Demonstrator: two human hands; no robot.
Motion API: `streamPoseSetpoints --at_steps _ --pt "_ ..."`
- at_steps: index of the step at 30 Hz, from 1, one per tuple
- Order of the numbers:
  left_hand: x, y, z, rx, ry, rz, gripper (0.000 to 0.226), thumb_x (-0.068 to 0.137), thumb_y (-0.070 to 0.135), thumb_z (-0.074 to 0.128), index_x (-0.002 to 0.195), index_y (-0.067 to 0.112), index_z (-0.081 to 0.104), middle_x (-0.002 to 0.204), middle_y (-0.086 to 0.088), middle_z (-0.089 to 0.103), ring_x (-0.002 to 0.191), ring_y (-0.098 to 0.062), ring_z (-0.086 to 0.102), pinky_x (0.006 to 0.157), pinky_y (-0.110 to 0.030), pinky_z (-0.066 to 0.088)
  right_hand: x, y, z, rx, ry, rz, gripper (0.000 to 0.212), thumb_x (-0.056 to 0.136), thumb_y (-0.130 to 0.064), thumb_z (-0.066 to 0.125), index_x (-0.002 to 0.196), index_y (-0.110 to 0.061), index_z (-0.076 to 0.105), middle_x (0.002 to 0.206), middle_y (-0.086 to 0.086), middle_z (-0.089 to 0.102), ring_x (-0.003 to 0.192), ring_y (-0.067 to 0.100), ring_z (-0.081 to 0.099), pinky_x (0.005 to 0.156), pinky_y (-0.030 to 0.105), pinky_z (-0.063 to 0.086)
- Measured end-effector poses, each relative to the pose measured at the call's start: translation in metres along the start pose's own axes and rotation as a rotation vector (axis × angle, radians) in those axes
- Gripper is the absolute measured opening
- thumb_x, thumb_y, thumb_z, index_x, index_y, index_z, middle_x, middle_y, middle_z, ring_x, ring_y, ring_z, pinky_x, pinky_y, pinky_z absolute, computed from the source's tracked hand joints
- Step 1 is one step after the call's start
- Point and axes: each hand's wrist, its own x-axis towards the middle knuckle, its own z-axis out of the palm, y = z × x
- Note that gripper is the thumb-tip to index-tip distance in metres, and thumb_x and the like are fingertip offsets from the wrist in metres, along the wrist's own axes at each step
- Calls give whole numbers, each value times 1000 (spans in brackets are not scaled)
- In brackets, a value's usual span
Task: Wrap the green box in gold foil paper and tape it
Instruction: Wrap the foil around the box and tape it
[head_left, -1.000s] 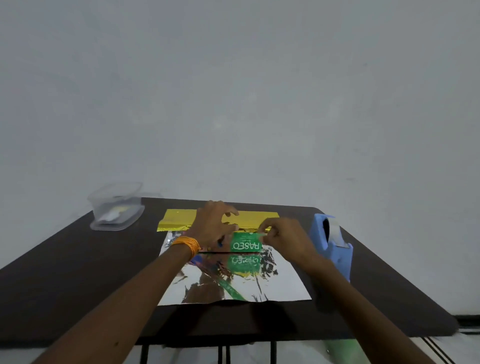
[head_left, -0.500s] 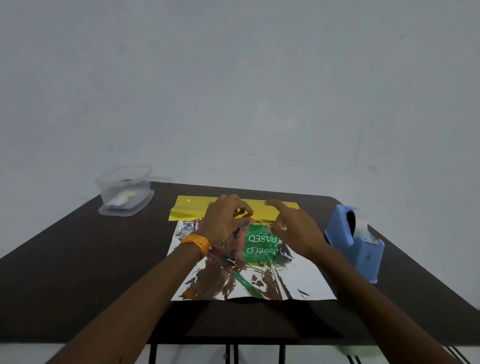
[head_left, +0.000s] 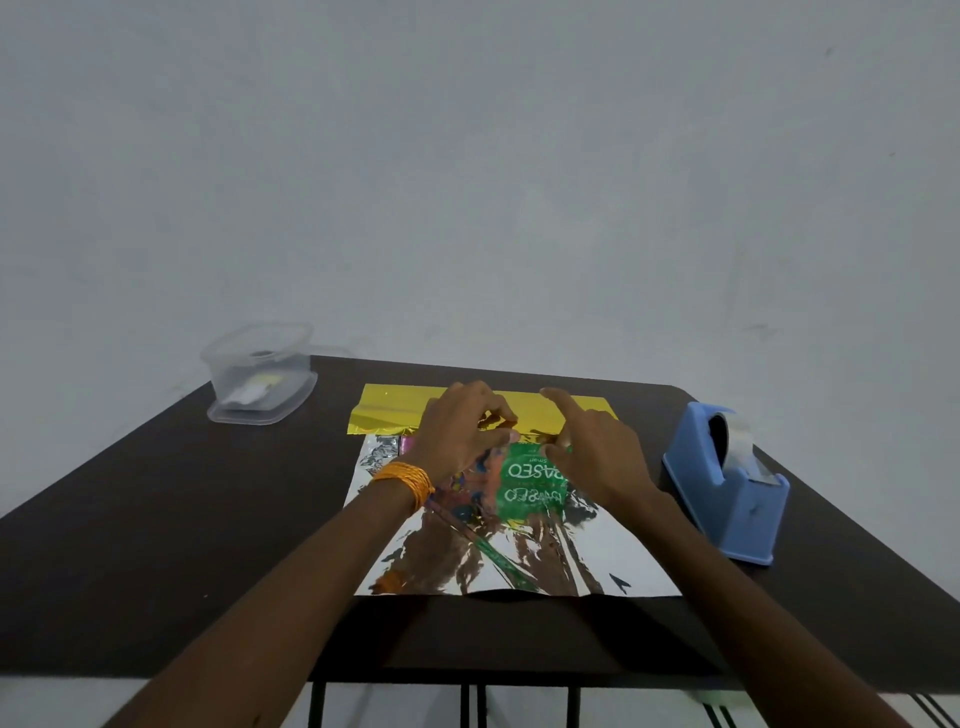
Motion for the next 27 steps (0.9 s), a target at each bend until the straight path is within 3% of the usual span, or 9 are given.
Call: streamPoseSetpoints --at_steps 6,10,14,17,23,27 --pt "0 -4 3 -60 17 26 18 81 42 76 95 33 71 100 12 61 93 -14 53 81 -44 49 -2 10 -13 -14 -9 149 74 82 -58 70 142 -32 37 94 0 72 92 25 66 75 34 51" --pt "-2 -2 2 -71 16 19 19 80 42 76 95 32 71 99 11 60 92 -14 53 81 -44 49 -9 34 -17 97 -85 255 75 76 -65 72 138 -34 43 99 -5 74 90 19 70 80 36 56" --pt "-1 -2 2 -60 1 13 19 80 45 75 95 33 71 98 12 61 91 -12 52 81 -45 49 -9 34 -18 117 -75 270 74 73 -67 72 134 -35 46 97 -5 72 92 18 68 78 36 56" --pt "-1 -1 -1 -43 -5 5 19 81 45 75 94 33 71 98 11 61 91 -12 52 80 -44 50 -2 20 -19 61 -72 232 79 73 -71 71 137 -33 45 106 0 70 101 22 65 78 33 51" --pt "-1 1 -4 -26 -17 -1 16 82 43 75 93 32 71 98 10 61 91 -14 53 81 -44 49 -4 25 -33 59 -80 277 83 69 -68 76 135 -28 46 101 -1 72 94 23 68 76 37 56" --pt "-2 4 -4 -3 -30 15 15 83 43 73 91 31 69 97 10 61 91 -13 53 82 -43 48 -23 41 -47 8 -49 288 66 79 -51 74 132 -23 47 115 2 68 106 25 63 71 34 48"
